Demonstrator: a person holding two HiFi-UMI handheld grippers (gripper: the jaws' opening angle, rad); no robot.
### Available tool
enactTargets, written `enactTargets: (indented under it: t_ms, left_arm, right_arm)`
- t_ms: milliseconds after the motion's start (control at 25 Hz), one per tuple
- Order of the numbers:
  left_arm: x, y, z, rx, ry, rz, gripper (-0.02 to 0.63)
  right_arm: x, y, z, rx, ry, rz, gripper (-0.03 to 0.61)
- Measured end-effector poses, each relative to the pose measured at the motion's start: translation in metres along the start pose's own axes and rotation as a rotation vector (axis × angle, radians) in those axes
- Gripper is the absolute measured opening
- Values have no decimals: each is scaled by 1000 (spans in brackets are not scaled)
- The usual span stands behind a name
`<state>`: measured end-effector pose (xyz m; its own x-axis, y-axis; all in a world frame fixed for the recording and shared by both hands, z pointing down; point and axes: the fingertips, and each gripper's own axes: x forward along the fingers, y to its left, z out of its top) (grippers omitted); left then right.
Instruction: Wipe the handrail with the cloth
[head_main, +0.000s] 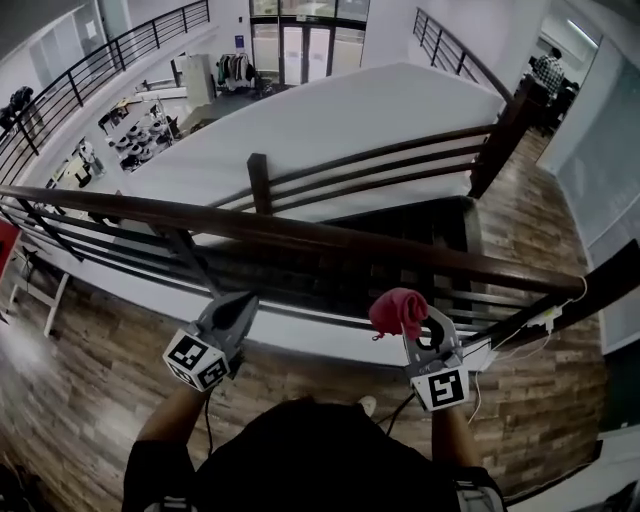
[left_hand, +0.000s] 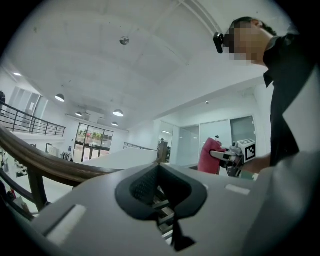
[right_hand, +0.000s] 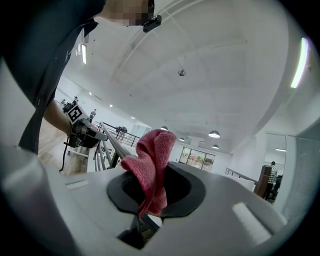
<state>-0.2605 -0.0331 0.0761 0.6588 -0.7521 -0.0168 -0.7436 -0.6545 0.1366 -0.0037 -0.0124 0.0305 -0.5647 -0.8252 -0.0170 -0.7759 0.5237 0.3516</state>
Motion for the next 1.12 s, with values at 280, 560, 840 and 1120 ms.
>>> enactTargets:
  t_ms: [280, 560, 840, 1120]
  left_arm:
    - [8, 19, 20, 21, -128, 90, -2]
    - [22, 16, 26, -46, -181, 132, -2]
    - [37, 14, 17, -84, -177, 147, -2]
    - [53, 5, 12, -81, -160, 141, -2]
  right_arm:
    - [1, -23, -9, 226, -46, -61, 48]
    - [11, -35, -14, 320, -63, -58, 48]
    - [10, -54, -22, 324, -56, -58, 48]
    - [4, -70, -35, 362, -45, -73, 46]
